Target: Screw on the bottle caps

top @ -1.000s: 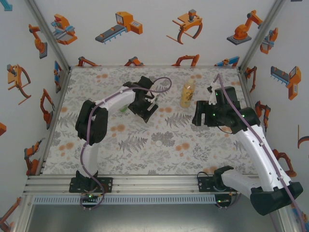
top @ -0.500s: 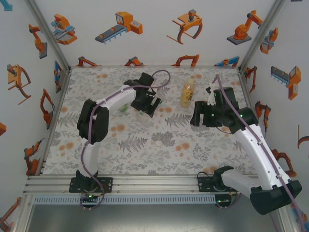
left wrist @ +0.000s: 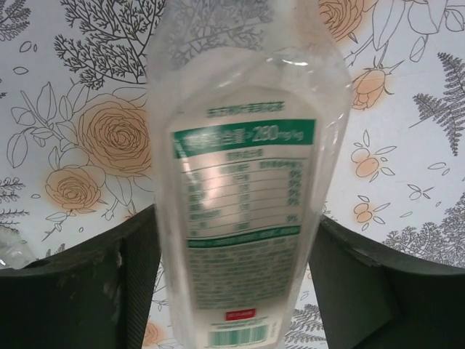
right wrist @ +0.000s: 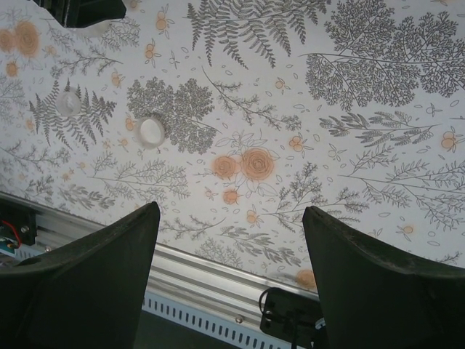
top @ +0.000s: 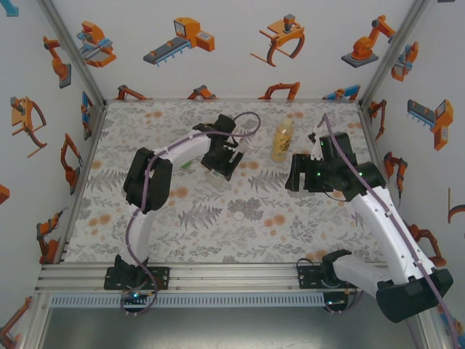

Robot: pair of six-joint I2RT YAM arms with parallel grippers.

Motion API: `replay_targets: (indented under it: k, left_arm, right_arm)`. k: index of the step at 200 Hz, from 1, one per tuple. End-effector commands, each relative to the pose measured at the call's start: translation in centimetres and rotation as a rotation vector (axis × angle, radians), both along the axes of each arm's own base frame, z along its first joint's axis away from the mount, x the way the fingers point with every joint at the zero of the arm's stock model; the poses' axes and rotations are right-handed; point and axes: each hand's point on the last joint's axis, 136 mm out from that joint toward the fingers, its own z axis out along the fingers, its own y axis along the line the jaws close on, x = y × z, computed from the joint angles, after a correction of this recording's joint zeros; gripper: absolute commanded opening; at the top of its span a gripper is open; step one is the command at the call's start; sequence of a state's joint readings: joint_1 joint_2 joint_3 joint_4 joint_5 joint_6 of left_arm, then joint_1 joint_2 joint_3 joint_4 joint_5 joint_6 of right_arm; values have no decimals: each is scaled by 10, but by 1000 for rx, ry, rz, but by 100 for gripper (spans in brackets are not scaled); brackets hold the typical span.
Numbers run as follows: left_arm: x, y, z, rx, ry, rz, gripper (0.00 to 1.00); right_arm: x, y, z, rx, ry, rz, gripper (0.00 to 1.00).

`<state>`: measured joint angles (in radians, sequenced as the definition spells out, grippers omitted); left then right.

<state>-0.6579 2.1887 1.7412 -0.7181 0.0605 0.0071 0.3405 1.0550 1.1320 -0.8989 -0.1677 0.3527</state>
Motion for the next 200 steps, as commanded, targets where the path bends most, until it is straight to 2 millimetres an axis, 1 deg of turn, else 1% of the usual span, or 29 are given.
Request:
replay_targets:
  k: [1,25,45,65,80,111,131,148,167,200]
  left_arm:
    - [2,-2,-2,14,1,-15,66]
    - [-1,-2,-4,17,8,-19,60]
    - [-2,-2,4,13,-5,-21,54]
    - [-3,0,20,-3,-31,-19,49]
    - [-5,2,37,-19,-58,-17,47]
    - [-12,8,84,-75,-146,-7,42]
    - [-19,13,120,-138,-212,4,38]
    - [-29,19,151,-201,-268,12,36]
    - [-41,29,182,-266,-334,23,30]
    - [-65,52,226,-376,-427,54,22]
  right_arm:
    - [1,0,-1,16,-3,-19,72]
    - [1,-1,0,16,-5,-25,69]
    - [-1,-2,0,13,4,-26,65]
    - [-3,-1,0,28,14,-31,64]
    - [-3,1,1,46,19,-38,62]
    - [-2,5,1,83,25,-52,59]
    - [0,9,-2,106,41,-62,57]
    - [0,15,-6,119,59,-64,55]
    - [0,22,-13,122,81,-64,54]
    - [-3,44,-27,91,114,-26,53]
